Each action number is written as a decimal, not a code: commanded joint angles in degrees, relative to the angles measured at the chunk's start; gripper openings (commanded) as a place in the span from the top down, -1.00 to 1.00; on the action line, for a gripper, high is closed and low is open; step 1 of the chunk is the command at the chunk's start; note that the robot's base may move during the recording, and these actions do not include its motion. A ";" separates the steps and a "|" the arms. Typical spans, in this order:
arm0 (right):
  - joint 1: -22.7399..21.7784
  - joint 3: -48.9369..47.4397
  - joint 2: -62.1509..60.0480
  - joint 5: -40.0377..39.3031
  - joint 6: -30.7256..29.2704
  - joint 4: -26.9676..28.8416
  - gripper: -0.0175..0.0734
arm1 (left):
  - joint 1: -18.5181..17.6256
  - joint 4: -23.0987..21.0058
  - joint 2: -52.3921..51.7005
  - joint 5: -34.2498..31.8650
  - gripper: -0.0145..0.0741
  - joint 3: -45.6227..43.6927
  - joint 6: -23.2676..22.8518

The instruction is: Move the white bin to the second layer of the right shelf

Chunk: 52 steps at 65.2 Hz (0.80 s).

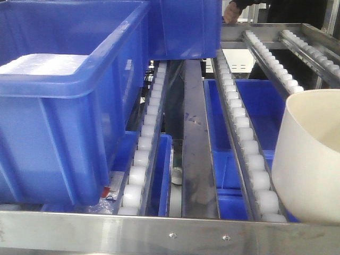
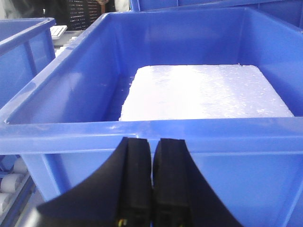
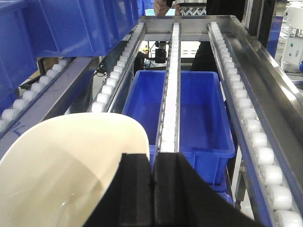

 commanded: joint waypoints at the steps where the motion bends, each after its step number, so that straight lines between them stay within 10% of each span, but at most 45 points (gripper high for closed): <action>1: -0.09 -0.89 -1.07 -5.03 -0.61 0.18 0.51 | -0.49 -0.35 -0.75 -4.82 0.48 2.11 -0.15; 52: -0.09 -0.89 -1.07 -6.02 -0.61 0.18 0.51 | -0.49 -0.35 -0.75 -4.82 0.48 2.11 -0.15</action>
